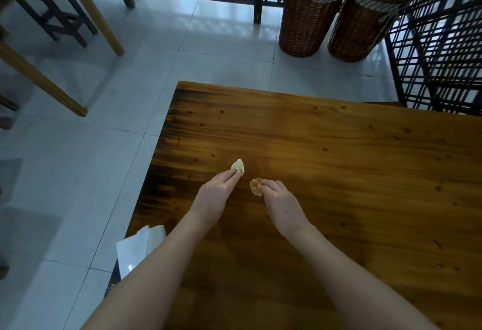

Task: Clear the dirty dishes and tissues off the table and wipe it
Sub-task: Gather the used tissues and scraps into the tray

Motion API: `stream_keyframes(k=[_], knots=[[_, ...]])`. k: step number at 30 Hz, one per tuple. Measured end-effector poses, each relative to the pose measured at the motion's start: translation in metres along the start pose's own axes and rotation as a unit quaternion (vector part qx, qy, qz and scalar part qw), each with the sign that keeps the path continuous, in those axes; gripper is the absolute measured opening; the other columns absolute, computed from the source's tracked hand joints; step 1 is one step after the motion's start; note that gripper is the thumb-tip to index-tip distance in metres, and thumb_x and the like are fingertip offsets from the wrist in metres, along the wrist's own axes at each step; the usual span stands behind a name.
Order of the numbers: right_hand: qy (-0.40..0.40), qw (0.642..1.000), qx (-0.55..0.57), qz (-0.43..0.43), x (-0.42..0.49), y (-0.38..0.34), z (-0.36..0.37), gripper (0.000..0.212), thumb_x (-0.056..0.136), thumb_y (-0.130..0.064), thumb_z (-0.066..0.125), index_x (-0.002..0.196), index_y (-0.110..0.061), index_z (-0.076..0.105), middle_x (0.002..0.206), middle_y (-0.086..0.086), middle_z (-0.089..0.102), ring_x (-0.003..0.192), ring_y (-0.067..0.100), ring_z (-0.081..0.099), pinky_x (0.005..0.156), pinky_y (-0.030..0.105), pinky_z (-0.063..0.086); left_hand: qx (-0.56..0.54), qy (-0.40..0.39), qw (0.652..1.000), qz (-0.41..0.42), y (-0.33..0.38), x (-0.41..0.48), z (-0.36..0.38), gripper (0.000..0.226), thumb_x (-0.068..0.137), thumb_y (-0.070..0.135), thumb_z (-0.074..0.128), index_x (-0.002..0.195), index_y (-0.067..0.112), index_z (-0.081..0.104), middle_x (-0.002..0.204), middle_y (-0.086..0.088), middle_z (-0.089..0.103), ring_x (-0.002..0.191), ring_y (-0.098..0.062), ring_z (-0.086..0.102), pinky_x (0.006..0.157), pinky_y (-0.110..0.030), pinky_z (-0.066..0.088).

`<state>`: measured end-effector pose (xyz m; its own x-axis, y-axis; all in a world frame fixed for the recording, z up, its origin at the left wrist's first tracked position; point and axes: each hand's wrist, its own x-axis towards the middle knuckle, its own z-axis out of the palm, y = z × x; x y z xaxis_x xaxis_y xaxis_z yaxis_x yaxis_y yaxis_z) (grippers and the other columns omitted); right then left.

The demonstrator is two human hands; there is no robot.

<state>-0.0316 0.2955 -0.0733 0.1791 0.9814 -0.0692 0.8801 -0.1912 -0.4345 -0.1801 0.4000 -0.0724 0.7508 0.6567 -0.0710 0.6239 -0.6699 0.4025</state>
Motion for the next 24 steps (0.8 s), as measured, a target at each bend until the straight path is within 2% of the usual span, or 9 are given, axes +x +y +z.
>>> stream_keyframes(k=[3,5,7,10,16,20,24], knots=[[0.054,0.998,0.008,-0.018,-0.023,-0.003,-0.015,0.043,0.075,0.007,0.073,0.117,-0.001,0.065,0.116,0.014,0.067,0.106,0.025,0.064,0.088,0.031,0.054,0.012,0.007,1.000,0.027,0.010,-0.016,-0.009,0.055,0.093,0.002,0.058,0.144,0.015,0.042,0.145,-0.010,0.048,0.131,-0.024,0.049,0.105,-0.033,0.042],[0.069,0.997,-0.007,-0.017,-0.042,-0.006,-0.024,0.046,0.069,0.008,0.078,0.113,0.000,0.066,0.113,0.015,0.068,0.103,0.024,0.066,0.087,0.029,0.053,0.017,0.012,0.999,0.044,0.017,-0.027,-0.014,0.058,0.087,-0.002,0.064,0.140,0.014,0.047,0.140,-0.011,0.053,0.125,-0.025,0.055,0.100,-0.033,0.046],[0.071,0.997,-0.023,0.014,-0.061,-0.010,-0.031,0.051,0.068,0.007,0.079,0.117,-0.003,0.065,0.118,0.013,0.066,0.107,0.023,0.064,0.090,0.027,0.050,0.027,0.011,0.998,0.055,0.025,-0.036,-0.017,0.060,0.087,0.000,0.066,0.141,0.017,0.047,0.140,-0.009,0.053,0.124,-0.023,0.056,0.100,-0.032,0.046],[0.090,0.994,-0.020,0.061,-0.093,-0.010,-0.039,0.052,0.078,0.006,0.071,0.127,-0.009,0.060,0.129,0.008,0.060,0.118,0.020,0.057,0.098,0.027,0.043,0.024,-0.001,0.997,0.078,0.043,-0.049,-0.016,0.061,0.090,0.000,0.062,0.144,0.020,0.042,0.144,-0.006,0.049,0.128,-0.021,0.053,0.103,-0.031,0.045],[0.118,0.988,-0.020,0.093,-0.164,0.000,-0.066,0.052,0.082,0.007,0.066,0.130,-0.009,0.057,0.134,0.008,0.056,0.123,0.020,0.053,0.102,0.031,0.044,-0.003,-0.013,0.991,0.134,0.098,-0.074,-0.006,0.059,0.092,-0.001,0.058,0.144,0.021,0.043,0.145,-0.004,0.048,0.127,-0.022,0.053,0.103,-0.029,0.043],[0.142,0.983,-0.035,0.112,-0.215,0.013,-0.086,0.056,0.065,0.017,0.076,0.117,0.000,0.064,0.118,0.016,0.065,0.107,0.028,0.065,0.087,0.037,0.055,-0.013,-0.023,0.982,0.188,0.140,-0.082,0.000,0.063,0.086,-0.009,0.061,0.142,0.017,0.047,0.141,-0.008,0.052,0.123,-0.026,0.057,0.099,-0.030,0.047],[0.167,0.972,-0.037,0.163,-0.271,0.029,-0.104,0.056,0.063,0.015,0.078,0.116,0.001,0.065,0.116,0.018,0.066,0.104,0.029,0.066,0.086,0.040,0.056,-0.018,-0.027,0.974,0.222,0.193,-0.090,0.010,0.060,0.089,-0.006,0.060,0.142,0.017,0.046,0.142,-0.007,0.051,0.124,-0.024,0.056,0.103,-0.029,0.044]])
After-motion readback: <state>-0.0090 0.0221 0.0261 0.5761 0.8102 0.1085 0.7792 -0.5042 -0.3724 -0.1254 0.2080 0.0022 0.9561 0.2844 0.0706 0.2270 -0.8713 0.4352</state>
